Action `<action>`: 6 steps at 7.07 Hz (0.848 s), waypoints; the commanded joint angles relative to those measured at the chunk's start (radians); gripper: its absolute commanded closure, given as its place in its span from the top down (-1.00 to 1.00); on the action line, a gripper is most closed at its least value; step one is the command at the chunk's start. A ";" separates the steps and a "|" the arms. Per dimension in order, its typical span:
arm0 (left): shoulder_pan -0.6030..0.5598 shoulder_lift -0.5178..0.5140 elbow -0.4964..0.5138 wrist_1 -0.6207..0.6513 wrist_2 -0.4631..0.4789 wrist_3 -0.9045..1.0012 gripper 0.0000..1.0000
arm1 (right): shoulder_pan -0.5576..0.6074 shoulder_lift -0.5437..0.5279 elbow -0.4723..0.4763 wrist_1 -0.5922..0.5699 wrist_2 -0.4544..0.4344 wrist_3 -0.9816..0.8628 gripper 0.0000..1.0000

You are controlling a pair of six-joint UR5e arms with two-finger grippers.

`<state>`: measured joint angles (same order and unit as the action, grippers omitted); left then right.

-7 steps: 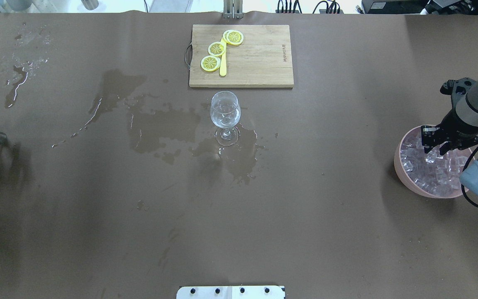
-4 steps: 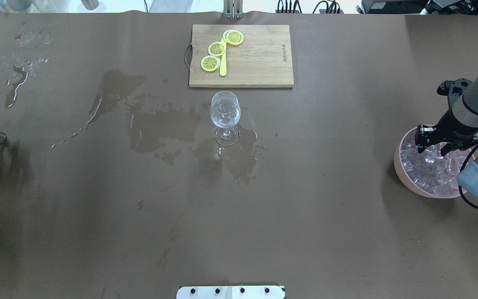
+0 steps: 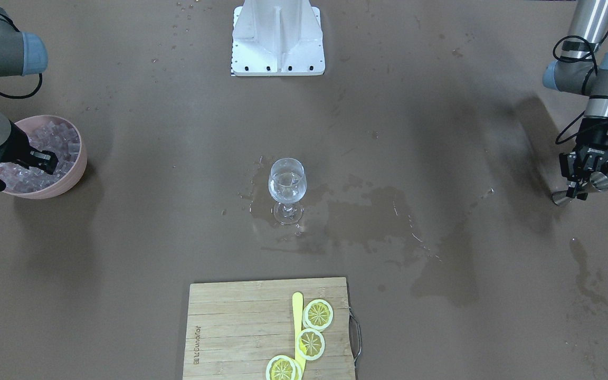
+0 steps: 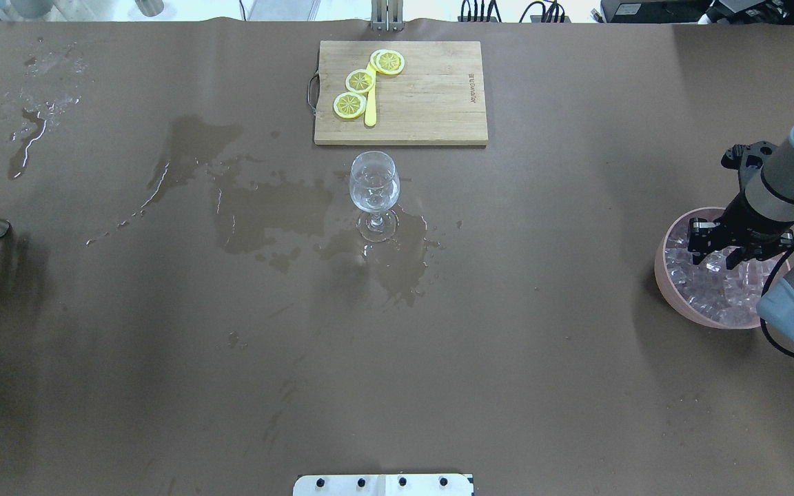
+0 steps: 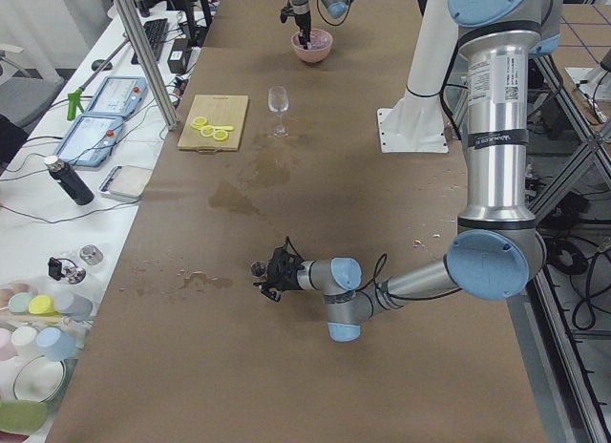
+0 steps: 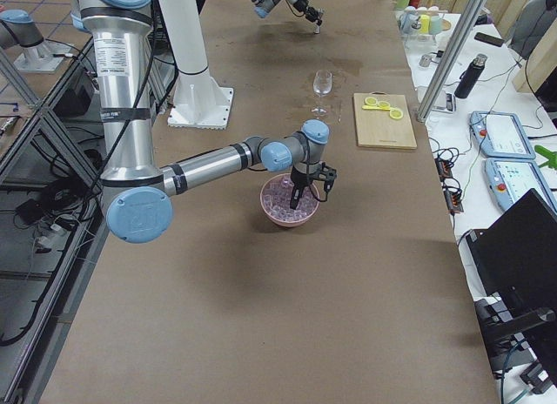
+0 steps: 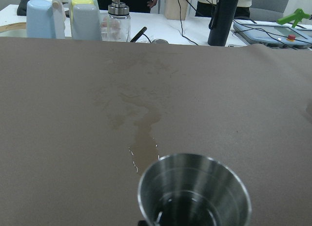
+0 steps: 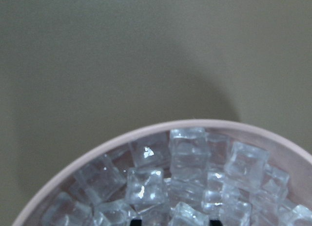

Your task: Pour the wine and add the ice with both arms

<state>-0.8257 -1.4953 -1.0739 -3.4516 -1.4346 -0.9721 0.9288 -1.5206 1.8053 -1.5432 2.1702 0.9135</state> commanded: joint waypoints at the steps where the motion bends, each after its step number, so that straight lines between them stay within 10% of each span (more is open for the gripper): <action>1: 0.000 0.000 -0.003 -0.001 -0.001 -0.004 -0.47 | -0.001 -0.015 0.000 0.000 -0.003 0.001 0.11; 6: 0.002 -0.006 -0.093 0.002 -0.015 0.003 -1.00 | -0.002 -0.019 -0.004 0.000 -0.009 0.001 -0.39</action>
<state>-0.8243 -1.4988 -1.1192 -3.4539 -1.4423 -0.9729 0.9268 -1.5402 1.8023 -1.5432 2.1631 0.9130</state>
